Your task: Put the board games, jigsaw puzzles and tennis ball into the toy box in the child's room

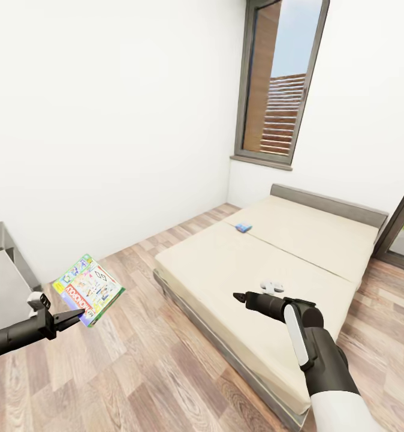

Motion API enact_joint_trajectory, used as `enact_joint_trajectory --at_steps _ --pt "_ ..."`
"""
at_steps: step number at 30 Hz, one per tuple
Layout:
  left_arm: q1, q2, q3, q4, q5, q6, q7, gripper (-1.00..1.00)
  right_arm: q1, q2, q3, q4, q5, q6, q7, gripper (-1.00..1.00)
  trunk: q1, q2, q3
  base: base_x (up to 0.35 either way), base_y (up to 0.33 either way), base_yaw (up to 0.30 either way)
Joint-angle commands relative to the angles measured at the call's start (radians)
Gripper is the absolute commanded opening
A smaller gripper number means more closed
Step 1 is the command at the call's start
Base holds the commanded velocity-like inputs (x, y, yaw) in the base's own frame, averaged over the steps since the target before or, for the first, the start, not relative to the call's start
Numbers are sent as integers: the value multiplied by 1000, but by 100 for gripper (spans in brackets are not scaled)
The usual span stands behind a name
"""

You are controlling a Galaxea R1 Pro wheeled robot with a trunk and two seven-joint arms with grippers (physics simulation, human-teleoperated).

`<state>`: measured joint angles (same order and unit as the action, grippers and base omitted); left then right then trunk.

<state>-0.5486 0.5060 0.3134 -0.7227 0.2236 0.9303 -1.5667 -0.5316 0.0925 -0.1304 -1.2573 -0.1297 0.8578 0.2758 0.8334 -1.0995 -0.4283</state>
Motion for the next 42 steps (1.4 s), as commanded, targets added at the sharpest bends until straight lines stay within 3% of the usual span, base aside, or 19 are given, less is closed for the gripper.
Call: enact_joint_trajectory --at_steps 1,4,14,42 --pt "-1 0 0 0 -1 10 -4 -100 -1 1 -3 -1 -4 6 2 100 -4 7 2 0 0 166" --pt "-1 0 0 0 -1 10 -4 -100 -1 1 -3 -2 -4 6 2 100 -15 28 12 0 0 229" --pt "-1 1 1 4 0 8 -4 -100 -1 1 -3 -2 -4 6 1 100 -15 28 12 22 0 285" --pt "-1 0 4 19 0 7 -4 -100 -1 1 9 -1 -2 5 0 100 -15 28 12 313 0 292"
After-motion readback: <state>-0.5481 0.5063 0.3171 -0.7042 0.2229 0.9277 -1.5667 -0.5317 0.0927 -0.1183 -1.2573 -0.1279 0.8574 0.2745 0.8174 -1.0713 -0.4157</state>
